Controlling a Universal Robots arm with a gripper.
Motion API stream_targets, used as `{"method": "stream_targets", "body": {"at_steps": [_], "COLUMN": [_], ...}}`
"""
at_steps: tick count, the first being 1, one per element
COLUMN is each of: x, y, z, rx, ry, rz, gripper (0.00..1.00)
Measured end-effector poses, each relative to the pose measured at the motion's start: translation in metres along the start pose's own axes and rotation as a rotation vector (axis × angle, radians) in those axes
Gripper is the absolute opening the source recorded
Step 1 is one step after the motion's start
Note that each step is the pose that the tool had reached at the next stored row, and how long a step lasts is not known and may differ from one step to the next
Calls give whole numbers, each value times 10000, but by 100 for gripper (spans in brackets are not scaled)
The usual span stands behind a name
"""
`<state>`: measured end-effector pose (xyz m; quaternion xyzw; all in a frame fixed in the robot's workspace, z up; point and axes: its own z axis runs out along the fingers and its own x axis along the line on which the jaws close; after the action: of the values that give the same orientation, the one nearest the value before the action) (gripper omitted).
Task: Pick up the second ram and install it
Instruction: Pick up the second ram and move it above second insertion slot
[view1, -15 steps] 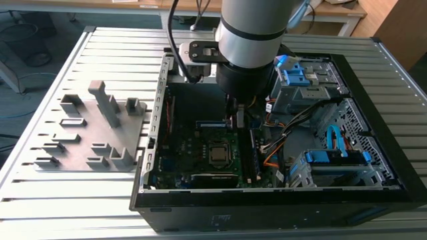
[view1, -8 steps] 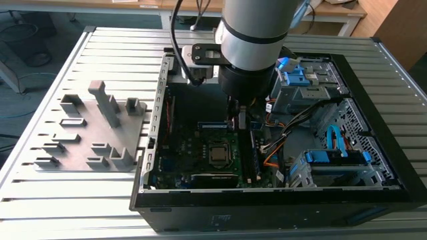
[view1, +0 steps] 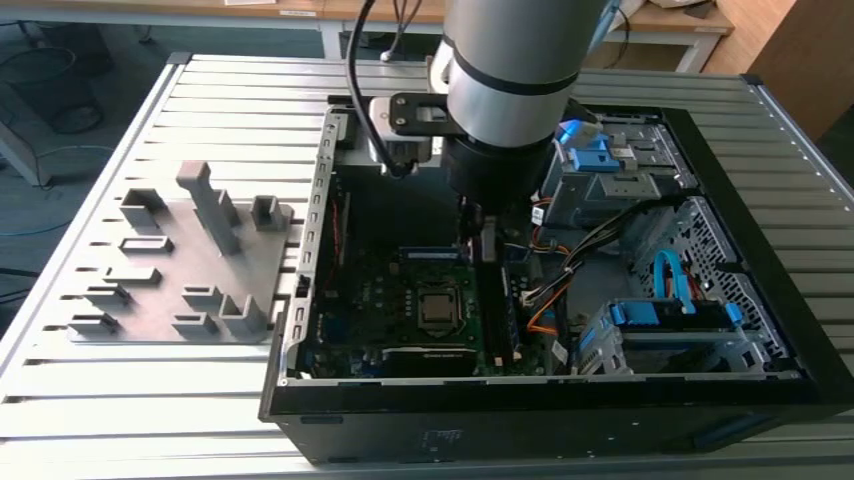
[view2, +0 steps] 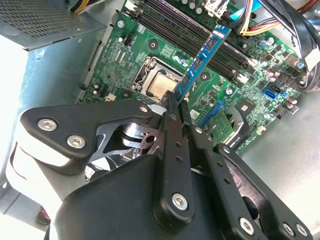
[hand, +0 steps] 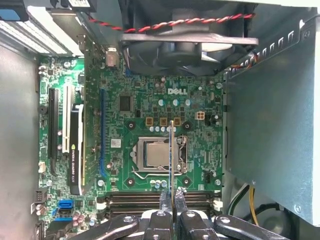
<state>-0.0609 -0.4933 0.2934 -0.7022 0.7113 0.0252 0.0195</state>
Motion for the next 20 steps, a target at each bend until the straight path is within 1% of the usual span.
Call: {"method": "stream_targets", "body": {"at_steps": [8, 14, 17, 20], "x": [16, 54, 103, 201], "y": [-10, -23, -24, -25], "z": [12, 26, 26, 25], "rx": [1, 0, 0, 0], "ry": [-1, 4, 12, 14], "rz": [-1, 2, 0, 0], "gripper": [14, 14, 14, 14]}}
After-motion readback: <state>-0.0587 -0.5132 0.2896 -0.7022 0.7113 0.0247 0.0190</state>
